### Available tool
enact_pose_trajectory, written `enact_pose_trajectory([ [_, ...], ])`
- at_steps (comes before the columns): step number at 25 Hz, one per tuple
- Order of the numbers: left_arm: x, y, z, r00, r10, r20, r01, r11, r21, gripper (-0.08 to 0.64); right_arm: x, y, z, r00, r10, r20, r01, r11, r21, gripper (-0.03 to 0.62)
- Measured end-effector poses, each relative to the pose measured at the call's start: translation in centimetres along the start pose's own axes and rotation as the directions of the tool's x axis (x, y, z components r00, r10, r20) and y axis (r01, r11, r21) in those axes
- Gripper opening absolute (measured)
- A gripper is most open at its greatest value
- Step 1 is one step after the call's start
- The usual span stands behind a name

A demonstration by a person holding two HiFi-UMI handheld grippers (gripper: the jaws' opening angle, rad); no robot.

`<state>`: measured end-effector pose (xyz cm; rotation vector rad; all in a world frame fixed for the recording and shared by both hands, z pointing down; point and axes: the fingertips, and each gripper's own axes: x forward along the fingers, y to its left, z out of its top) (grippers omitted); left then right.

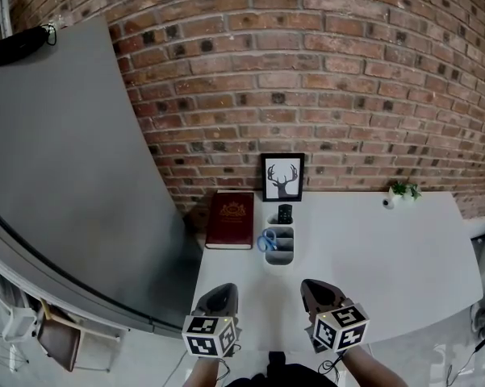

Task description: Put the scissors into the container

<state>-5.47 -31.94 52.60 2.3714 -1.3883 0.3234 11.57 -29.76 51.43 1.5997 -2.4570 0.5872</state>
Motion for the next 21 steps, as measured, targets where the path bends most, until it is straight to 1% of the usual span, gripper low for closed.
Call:
enact_pose_trajectory([
  [21, -0.4, 0.0, -0.1, 1.000, 0.006, -0.004, -0.006, 1.000, 0.004, 0.021, -0.4, -0.5, -1.1, 0.999, -0.030, -0.033, 0.030, 1.000, 0.003, 0.000],
])
